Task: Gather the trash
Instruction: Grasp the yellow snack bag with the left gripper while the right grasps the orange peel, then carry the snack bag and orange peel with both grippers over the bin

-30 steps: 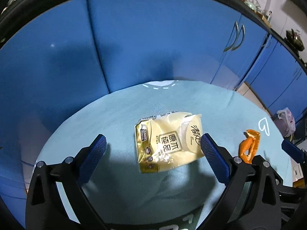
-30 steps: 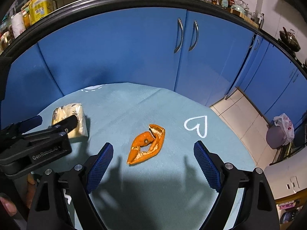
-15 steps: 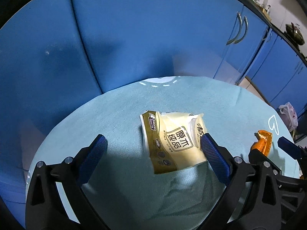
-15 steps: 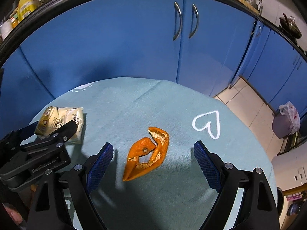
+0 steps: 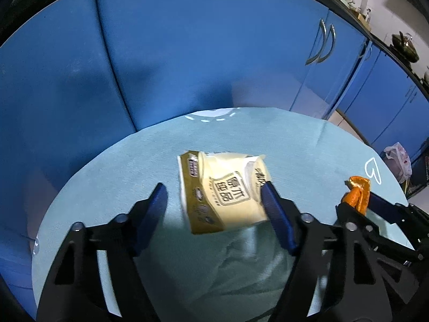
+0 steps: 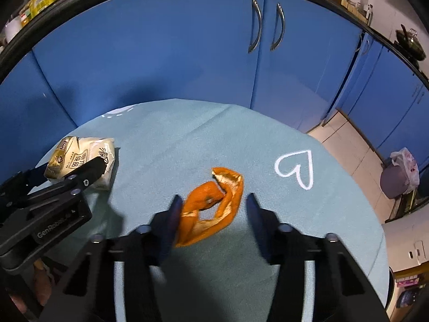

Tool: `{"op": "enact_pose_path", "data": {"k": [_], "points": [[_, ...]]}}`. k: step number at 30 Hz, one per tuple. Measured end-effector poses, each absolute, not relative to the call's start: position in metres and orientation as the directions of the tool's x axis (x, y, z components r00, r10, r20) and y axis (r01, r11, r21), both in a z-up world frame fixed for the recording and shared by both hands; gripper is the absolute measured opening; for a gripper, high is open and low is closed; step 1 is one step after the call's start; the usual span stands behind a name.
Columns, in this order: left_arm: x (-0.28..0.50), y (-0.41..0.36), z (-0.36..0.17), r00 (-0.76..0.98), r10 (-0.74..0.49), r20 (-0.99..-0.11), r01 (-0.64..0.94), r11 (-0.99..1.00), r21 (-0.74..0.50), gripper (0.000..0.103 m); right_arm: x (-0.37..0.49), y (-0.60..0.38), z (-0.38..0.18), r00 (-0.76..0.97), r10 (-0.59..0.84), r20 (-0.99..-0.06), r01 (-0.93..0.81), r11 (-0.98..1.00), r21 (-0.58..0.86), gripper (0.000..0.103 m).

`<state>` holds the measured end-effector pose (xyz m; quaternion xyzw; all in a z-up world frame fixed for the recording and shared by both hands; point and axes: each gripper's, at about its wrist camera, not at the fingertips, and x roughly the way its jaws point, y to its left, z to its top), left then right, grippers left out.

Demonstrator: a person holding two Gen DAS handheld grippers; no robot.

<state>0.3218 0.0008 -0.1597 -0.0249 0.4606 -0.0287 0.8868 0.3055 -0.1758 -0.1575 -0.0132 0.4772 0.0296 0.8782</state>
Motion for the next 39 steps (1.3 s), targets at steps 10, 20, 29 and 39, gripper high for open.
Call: {"op": "enact_pose_path", "data": {"k": [10, 20, 29, 39], "points": [[0.314, -0.001, -0.143, 0.596, -0.107, -0.796, 0.04, 0.994, -0.104, 0.028, 0.296, -0.178, -0.147, 0.566, 0.034, -0.824, -0.062, 0.998, -0.002, 0.025], [0.29, -0.003, -0.115, 0.639, -0.142, -0.756, 0.076, 0.99, -0.122, 0.015, 0.279, -0.183, -0.123, 0.604, 0.034, -0.797, -0.061, 0.998, -0.004, 0.024], [0.264, -0.016, -0.079, 0.69, -0.139, -0.711, 0.093, 0.99, -0.104, 0.015, 0.246, -0.191, -0.085, 0.665, 0.03, -0.746, -0.041, 0.999, 0.004, 0.024], [0.225, -0.039, -0.038, 0.738, -0.144, -0.659, 0.121, 0.989, -0.08, 0.015, 0.204, -0.219, -0.043, 0.725, 0.026, -0.688, -0.012, 1.0, 0.025, 0.024]]}}
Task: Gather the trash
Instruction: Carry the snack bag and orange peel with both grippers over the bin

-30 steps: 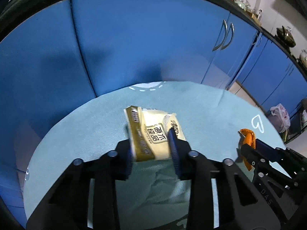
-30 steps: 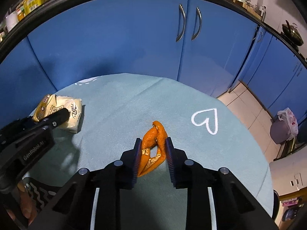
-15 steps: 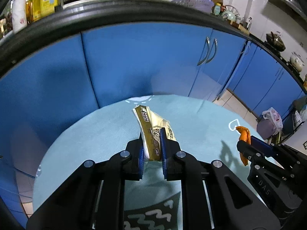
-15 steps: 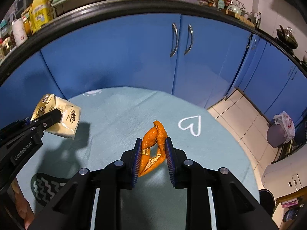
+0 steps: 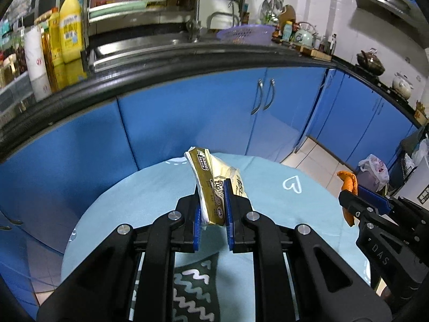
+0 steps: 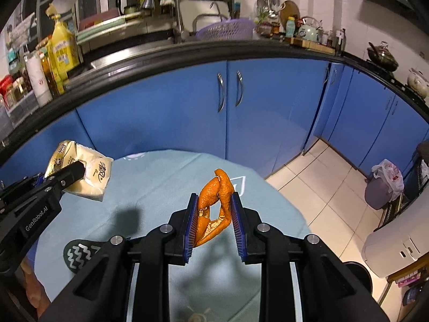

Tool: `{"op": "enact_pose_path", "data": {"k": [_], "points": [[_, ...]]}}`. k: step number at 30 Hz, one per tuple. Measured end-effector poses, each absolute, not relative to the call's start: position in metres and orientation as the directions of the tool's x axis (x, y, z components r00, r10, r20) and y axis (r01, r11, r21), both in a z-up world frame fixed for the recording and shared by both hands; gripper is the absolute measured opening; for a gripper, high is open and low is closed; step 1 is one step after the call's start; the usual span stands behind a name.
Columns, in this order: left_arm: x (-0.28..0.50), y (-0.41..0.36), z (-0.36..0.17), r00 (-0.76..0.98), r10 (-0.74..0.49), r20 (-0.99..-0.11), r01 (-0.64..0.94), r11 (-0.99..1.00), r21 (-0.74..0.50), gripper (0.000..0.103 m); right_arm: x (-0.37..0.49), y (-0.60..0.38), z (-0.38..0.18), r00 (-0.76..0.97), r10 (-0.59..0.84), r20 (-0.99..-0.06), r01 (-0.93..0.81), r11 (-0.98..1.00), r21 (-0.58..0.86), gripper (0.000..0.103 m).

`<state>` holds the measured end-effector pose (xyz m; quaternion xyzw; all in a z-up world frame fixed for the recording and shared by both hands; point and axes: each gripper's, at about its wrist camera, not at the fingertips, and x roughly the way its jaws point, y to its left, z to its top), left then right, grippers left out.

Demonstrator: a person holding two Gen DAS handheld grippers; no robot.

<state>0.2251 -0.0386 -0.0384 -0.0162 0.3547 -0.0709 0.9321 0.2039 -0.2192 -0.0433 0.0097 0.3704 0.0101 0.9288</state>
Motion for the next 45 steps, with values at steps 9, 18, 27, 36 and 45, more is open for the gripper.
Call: {"op": "enact_pose_path", "data": {"k": [9, 18, 27, 36, 45], "points": [[0.19, -0.062, -0.002, 0.776, -0.154, -0.611, 0.153, 0.987, -0.055, 0.015, 0.161, -0.247, -0.004, 0.785, 0.015, -0.619, 0.013, 0.999, 0.041, 0.024], [0.151, -0.105, 0.036, 0.814, -0.188, -0.549, 0.212, 0.977, -0.02, 0.015, 0.122, -0.286, 0.024, 0.825, -0.02, -0.565, 0.069, 0.996, 0.064, 0.024], [0.123, -0.148, 0.061, 0.832, -0.222, -0.508, 0.271, 0.962, 0.024, 0.015, 0.086, -0.332, 0.044, 0.853, -0.063, -0.518, 0.132, 0.986, 0.097, 0.024], [0.103, -0.208, 0.069, 0.82, -0.284, -0.498, 0.36, 0.931, 0.061, 0.015, 0.055, -0.39, 0.042, 0.847, -0.142, -0.511, 0.232, 0.966, 0.117, 0.024], [0.094, -0.281, 0.062, 0.785, -0.347, -0.514, 0.451, 0.888, 0.089, 0.015, 0.04, -0.461, 0.02, 0.794, -0.217, -0.568, 0.343, 0.931, 0.123, 0.024]]}}
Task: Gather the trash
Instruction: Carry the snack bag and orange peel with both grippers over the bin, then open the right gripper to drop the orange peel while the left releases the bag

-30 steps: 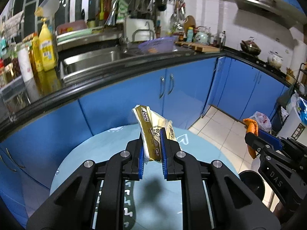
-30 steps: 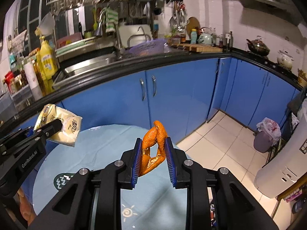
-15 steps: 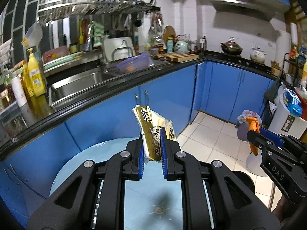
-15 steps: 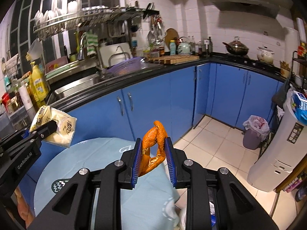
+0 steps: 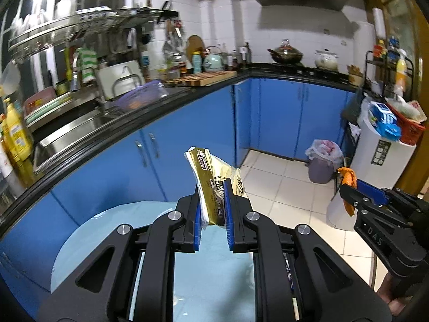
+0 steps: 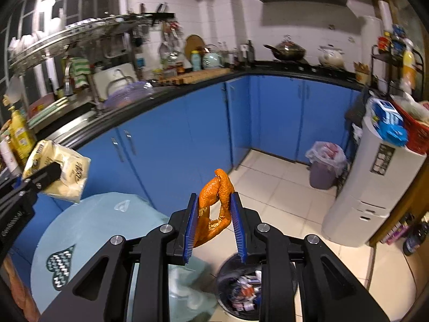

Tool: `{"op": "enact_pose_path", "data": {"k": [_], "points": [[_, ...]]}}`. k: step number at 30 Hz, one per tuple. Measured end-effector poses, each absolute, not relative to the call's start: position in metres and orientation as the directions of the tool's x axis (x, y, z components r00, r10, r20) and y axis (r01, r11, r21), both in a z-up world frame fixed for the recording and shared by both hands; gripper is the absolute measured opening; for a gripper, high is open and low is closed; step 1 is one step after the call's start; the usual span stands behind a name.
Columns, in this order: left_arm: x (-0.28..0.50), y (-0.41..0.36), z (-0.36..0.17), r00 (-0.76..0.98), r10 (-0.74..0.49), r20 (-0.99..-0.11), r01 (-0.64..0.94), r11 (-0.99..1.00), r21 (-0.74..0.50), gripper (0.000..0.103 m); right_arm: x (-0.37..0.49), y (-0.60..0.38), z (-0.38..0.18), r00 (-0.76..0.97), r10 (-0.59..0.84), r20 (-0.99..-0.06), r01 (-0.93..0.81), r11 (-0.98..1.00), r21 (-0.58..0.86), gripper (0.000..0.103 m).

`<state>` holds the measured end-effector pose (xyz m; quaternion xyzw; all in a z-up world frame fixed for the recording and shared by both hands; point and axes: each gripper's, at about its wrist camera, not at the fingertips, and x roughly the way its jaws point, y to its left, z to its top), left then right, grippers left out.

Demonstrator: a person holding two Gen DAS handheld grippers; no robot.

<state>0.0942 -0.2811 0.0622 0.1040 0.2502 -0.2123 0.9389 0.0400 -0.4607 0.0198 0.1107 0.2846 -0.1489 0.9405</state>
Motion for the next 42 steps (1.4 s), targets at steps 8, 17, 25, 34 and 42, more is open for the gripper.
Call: {"op": "enact_pose_path", "data": {"k": [8, 17, 25, 34, 42], "points": [[0.098, -0.336, 0.056, 0.755, -0.378, -0.536, 0.505, 0.857, 0.108, 0.015, 0.045, -0.503, 0.0, 0.741, -0.24, -0.627, 0.395, 0.911, 0.118, 0.033], [0.107, -0.385, 0.045, 0.723, -0.399, -0.565, 0.55, 0.827, 0.12, 0.015, 0.038, -0.544, -0.004, 0.731, -0.331, -0.597, 0.484, 0.868, 0.111, 0.082], [0.109, -0.425, 0.036, 0.691, -0.423, -0.587, 0.594, 0.795, 0.126, 0.015, 0.026, -0.589, -0.019, 0.692, -0.375, -0.618, 0.567, 0.811, 0.143, 0.082], [0.108, -0.465, 0.027, 0.65, -0.448, -0.614, 0.642, 0.755, 0.129, 0.015, 0.014, -0.623, -0.031, 0.668, -0.385, -0.637, 0.614, 0.769, 0.18, 0.082], [0.106, -0.486, 0.02, 0.622, -0.45, -0.641, 0.663, 0.739, 0.123, 0.019, 0.007, -0.639, -0.033, 0.658, -0.398, -0.639, 0.637, 0.747, 0.19, 0.082]]}}
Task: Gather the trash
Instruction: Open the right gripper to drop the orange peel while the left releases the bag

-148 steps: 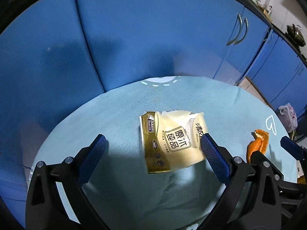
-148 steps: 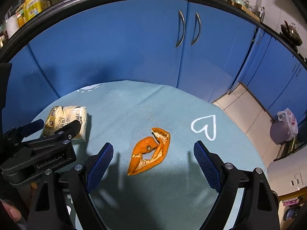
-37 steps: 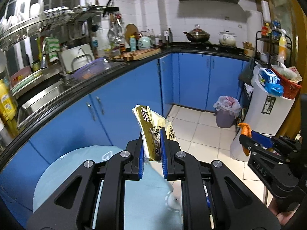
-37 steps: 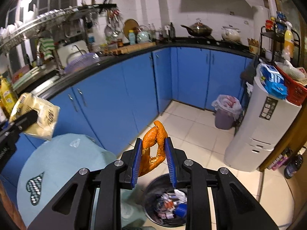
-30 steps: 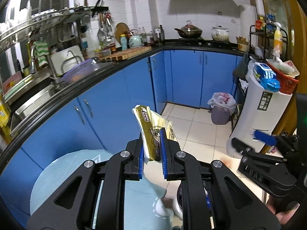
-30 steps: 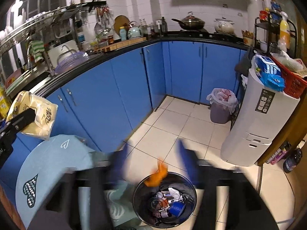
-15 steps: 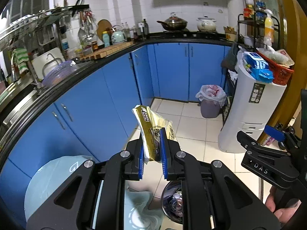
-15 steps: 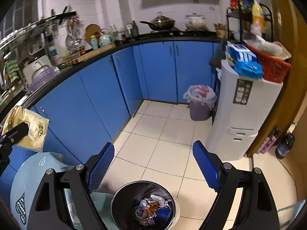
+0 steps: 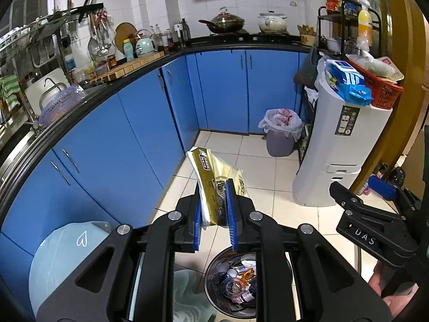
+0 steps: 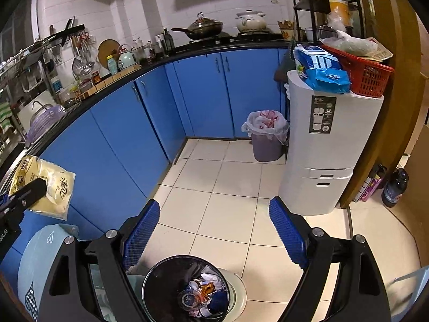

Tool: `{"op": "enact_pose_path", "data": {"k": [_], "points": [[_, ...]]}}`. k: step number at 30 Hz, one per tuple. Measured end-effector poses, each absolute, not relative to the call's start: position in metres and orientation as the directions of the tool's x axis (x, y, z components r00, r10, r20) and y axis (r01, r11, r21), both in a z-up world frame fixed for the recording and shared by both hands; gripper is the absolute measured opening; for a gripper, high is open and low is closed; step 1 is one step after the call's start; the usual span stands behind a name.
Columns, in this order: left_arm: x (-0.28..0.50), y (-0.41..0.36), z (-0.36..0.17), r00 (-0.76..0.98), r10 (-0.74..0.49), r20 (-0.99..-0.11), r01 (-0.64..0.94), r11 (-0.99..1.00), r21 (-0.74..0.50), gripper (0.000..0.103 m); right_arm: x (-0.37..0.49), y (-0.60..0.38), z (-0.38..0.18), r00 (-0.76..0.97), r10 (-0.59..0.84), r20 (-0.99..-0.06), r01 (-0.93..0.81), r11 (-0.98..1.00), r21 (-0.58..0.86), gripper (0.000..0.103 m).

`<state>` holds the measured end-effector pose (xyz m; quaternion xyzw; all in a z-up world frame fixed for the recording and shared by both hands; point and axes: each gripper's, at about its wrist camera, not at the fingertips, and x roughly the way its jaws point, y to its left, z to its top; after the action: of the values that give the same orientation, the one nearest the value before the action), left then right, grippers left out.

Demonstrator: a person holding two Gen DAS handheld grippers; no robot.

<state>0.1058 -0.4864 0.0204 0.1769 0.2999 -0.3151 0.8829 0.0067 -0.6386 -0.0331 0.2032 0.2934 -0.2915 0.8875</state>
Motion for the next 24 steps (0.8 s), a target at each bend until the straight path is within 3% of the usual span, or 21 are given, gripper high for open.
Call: {"op": "enact_pose_path", "data": {"k": [4, 5, 6, 7, 9, 24], "points": [[0.107, -0.488, 0.016, 0.604, -0.446, -0.66, 0.664, 0.74, 0.108, 0.03, 0.003, -0.645, -0.034, 0.656, -0.401, -0.64, 0.646, 0.736, 0.201, 0.082], [0.108, -0.487, 0.016, 0.601, -0.444, -0.664, 0.663, 0.742, 0.103, 0.051, 0.002, -0.646, -0.033, 0.656, -0.401, -0.64, 0.647, 0.735, 0.203, 0.082], [0.109, -0.486, 0.016, 0.608, -0.439, -0.661, 0.652, 0.752, 0.1, 0.09, 0.001, -0.647, -0.033, 0.656, -0.402, -0.639, 0.648, 0.734, 0.204, 0.082], [0.107, -0.481, 0.02, 0.629, -0.448, -0.635, 0.637, 0.765, 0.092, 0.1, 0.0, -0.647, -0.033, 0.656, -0.403, -0.639, 0.65, 0.732, 0.205, 0.082], [0.104, -0.475, 0.025, 0.645, -0.473, -0.6, 0.633, 0.771, 0.073, 0.099, -0.001, -0.647, -0.033, 0.656, -0.403, -0.638, 0.65, 0.731, 0.207, 0.082], [0.098, -0.47, 0.021, 0.617, -0.451, -0.645, 0.642, 0.762, 0.082, 0.099, -0.003, -0.64, -0.029, 0.661, -0.401, -0.634, 0.641, 0.741, 0.2, 0.082]]}}
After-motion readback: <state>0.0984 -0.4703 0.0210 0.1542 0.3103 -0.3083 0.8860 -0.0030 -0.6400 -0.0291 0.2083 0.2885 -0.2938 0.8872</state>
